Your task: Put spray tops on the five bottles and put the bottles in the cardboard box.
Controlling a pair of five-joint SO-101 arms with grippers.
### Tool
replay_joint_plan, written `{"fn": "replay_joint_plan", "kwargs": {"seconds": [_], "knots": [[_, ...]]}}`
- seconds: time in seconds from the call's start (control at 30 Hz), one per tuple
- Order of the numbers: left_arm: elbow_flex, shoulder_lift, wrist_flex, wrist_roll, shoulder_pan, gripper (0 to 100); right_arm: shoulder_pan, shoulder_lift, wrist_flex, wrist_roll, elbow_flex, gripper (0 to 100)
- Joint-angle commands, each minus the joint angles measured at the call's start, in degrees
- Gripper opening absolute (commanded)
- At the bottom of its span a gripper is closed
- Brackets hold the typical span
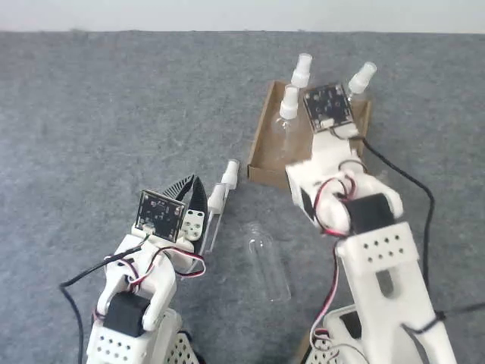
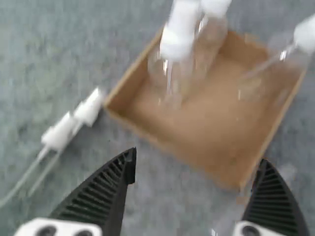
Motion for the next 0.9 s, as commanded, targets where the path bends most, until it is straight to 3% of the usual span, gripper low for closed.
{"fn": "replay_joint_plan", "kwargs": {"seconds": [0.0, 0.13, 0.27, 0.5, 0.77, 0.87], "knots": [[-0.5, -1.0, -1.5, 0.1, -0.1, 1, 0.7, -4.9, 12.0, 0.0, -3.9, 31.8], [-0.5, -1.0, -1.5, 0.1, 0.0, 1, 2.5, -8.8, 17.3, 0.0, 0.1, 31.6], [-0.5, -1.0, -1.5, 0.1, 0.2, 1, 10.9, -10.1, 12.4, 0.6, 7.6, 31.4], [-0.5, -1.0, -1.5, 0.1, 0.2, 1, 23.2, -5.5, 1.6, 8.8, 21.1, 31.4], [-0.5, -1.0, -1.5, 0.1, -0.1, 1, 25.5, 6.1, -4.9, 9.0, 22.7, 31.2], [-0.5, -1.0, -1.5, 0.1, -0.1, 1, 25.3, 8.4, -5.7, 8.8, 22.4, 26.6]]}}
